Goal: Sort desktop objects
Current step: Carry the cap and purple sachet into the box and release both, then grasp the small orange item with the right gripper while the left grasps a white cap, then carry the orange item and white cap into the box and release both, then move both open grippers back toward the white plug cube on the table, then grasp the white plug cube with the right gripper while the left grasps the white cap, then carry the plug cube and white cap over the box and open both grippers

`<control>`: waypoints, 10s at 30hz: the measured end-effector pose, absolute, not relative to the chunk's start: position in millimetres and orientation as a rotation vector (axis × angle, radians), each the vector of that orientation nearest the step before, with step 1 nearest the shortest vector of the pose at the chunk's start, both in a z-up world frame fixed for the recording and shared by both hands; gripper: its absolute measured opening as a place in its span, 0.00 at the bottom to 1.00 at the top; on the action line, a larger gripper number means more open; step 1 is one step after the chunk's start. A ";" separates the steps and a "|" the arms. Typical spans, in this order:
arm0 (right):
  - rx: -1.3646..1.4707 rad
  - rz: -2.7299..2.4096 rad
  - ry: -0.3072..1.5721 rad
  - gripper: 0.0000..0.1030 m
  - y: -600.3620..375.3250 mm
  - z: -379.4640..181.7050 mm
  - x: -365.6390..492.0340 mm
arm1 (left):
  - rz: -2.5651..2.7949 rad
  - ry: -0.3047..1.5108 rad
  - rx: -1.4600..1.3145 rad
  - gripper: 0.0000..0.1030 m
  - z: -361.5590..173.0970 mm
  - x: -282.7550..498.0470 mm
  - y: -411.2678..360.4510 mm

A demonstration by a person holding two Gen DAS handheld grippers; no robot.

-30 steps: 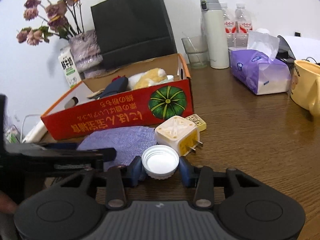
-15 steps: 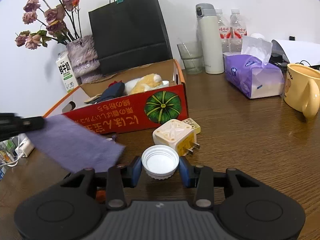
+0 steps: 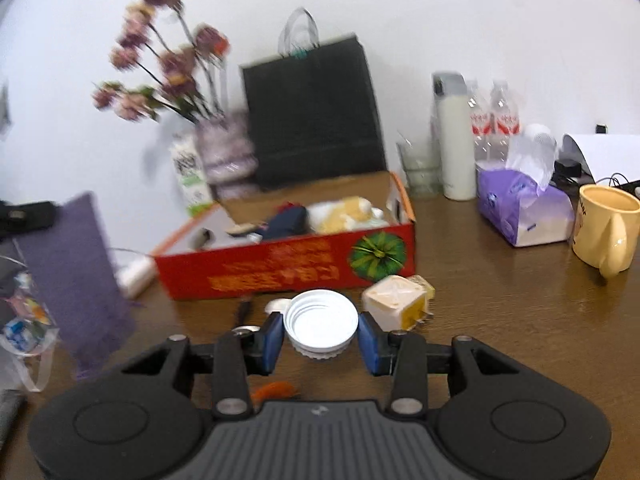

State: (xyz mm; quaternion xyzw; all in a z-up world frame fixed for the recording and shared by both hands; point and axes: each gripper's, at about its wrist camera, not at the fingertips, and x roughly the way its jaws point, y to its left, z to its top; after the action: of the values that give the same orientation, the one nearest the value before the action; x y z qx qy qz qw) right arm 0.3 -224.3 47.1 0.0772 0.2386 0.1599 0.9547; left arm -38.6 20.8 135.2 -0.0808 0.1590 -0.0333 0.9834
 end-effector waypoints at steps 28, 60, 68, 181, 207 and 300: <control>-0.074 0.413 0.751 0.43 -146.3 79.5 280.5 | 0.076 0.669 0.003 0.49 98.3 271.1 49.9; -0.018 0.331 0.657 0.75 -205.4 50.0 47.2 | -0.070 0.586 -0.004 1.00 43.4 -9.4 -13.0; 0.043 0.401 0.630 0.75 -209.1 15.4 -49.7 | -0.040 0.583 0.043 1.00 11.4 -81.1 -3.7; 0.104 0.259 0.745 0.20 -214.9 78.5 320.6 | 0.070 0.814 -0.057 0.70 88.2 308.6 29.5; 0.032 0.312 0.671 0.78 -208.6 22.7 63.2 | 0.038 0.652 -0.133 1.00 27.6 8.9 14.3; -0.034 0.234 0.558 0.37 -226.1 32.9 -61.3 | -0.020 0.638 -0.043 0.26 22.4 -74.9 -30.9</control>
State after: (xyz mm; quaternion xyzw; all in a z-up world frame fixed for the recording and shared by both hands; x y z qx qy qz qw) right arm -61.3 -226.1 32.9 -0.0168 0.2748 0.1153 0.9544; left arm -74.9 -30.9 22.4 -0.0211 0.3138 -0.0098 0.9492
